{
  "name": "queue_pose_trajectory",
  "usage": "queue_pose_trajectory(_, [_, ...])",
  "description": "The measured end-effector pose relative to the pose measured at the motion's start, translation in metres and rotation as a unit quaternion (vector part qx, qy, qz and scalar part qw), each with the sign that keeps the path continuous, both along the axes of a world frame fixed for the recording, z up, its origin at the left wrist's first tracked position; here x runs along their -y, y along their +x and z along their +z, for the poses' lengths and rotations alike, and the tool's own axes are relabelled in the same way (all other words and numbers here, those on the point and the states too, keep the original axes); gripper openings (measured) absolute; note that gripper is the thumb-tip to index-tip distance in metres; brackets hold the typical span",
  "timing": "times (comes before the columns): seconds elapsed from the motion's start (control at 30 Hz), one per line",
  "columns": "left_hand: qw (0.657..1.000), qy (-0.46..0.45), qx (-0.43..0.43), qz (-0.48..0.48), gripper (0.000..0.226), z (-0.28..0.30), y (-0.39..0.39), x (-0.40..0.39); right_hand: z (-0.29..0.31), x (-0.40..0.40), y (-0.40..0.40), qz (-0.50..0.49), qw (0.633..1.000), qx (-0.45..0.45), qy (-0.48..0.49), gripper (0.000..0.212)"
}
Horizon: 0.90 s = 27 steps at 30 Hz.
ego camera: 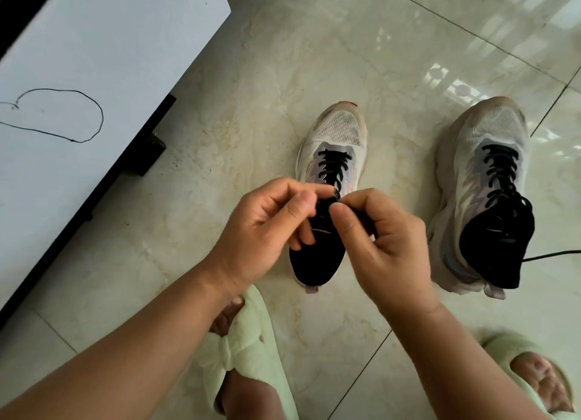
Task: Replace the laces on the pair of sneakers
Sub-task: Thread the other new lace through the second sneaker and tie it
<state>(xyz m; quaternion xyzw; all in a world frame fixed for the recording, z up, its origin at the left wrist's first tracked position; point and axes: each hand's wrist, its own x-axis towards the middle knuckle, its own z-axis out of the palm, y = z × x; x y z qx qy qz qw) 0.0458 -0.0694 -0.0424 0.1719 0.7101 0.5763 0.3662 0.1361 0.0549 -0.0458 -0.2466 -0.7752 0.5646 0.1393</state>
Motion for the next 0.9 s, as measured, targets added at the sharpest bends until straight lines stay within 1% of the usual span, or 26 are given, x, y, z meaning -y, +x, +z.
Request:
queue_pose_trajectory(0.07, [0.999, 0.01, 0.028, -0.017, 0.024, 0.007, -0.002, -0.008, 0.006, 0.001, -0.004, 0.031, 0.999, -0.006, -0.01, 0.01])
queue_pose_trajectory(0.17, [1.0, 0.001, 0.01, -0.018, 0.029, 0.013, -0.009, -0.007, 0.009, -0.003, -0.003, 0.007, 0.997, -0.01, -0.078, 0.019])
queue_pose_trajectory(0.3, [0.999, 0.017, -0.003, -0.029, 0.024, 0.027, -0.011, -0.01, 0.011, -0.011, -0.001, -0.035, 0.991, -0.015, -0.13, 0.028])
queue_pose_trajectory(0.4, [0.996, 0.035, -0.032, -0.071, 0.017, 0.036, -0.013, -0.015, 0.012, -0.011, -0.003, -0.021, 0.976, -0.042, -0.212, 0.022])
queue_pose_trajectory(0.43, [0.994, 0.044, -0.047, -0.084, 0.016, 0.039, -0.015, -0.016, 0.013, -0.01, -0.005, -0.002, 0.966, -0.054, -0.253, 0.022])
queue_pose_trajectory(0.5, [0.99, 0.067, -0.073, -0.096, 0.016, 0.042, -0.018, -0.018, 0.012, -0.009, -0.009, 0.034, 0.93, -0.065, -0.36, 0.023])
queue_pose_trajectory(0.57, [0.987, 0.09, -0.087, -0.098, 0.011, 0.043, -0.02, -0.018, 0.009, -0.008, -0.012, 0.06, 0.886, -0.05, -0.457, 0.022])
queue_pose_trajectory(0.6, [0.987, 0.092, -0.096, -0.095, 0.01, 0.041, -0.022, -0.016, 0.006, -0.009, -0.013, 0.07, 0.872, -0.037, -0.483, 0.023])
queue_pose_trajectory(0.63, [0.986, 0.081, -0.113, -0.089, 0.008, 0.038, -0.023, -0.014, 0.004, -0.009, -0.014, 0.079, 0.869, -0.021, -0.489, 0.024])
queue_pose_trajectory(0.67, [0.986, 0.06, -0.132, -0.081, 0.007, 0.034, -0.026, -0.01, 0.002, -0.01, -0.013, 0.085, 0.875, -0.005, -0.476, 0.025])
queue_pose_trajectory(0.73, [0.985, 0.0, -0.162, -0.054, 0.003, 0.024, -0.03, -0.002, -0.002, -0.011, -0.012, 0.087, 0.905, 0.022, -0.415, 0.025])
queue_pose_trajectory(0.8, [0.983, -0.058, -0.173, -0.018, 0.011, 0.014, -0.03, 0.005, -0.003, -0.012, -0.009, 0.097, 0.931, 0.038, -0.351, 0.022])
queue_pose_trajectory(0.83, [0.981, -0.085, -0.176, -0.004, 0.012, 0.009, -0.028, 0.006, -0.003, -0.012, -0.008, 0.105, 0.938, 0.046, -0.328, 0.02])
queue_pose_trajectory(0.9, [0.969, -0.136, -0.206, -0.003, 0.006, 0.001, -0.023, 0.008, -0.004, -0.009, -0.006, 0.118, 0.946, 0.064, -0.294, 0.014])
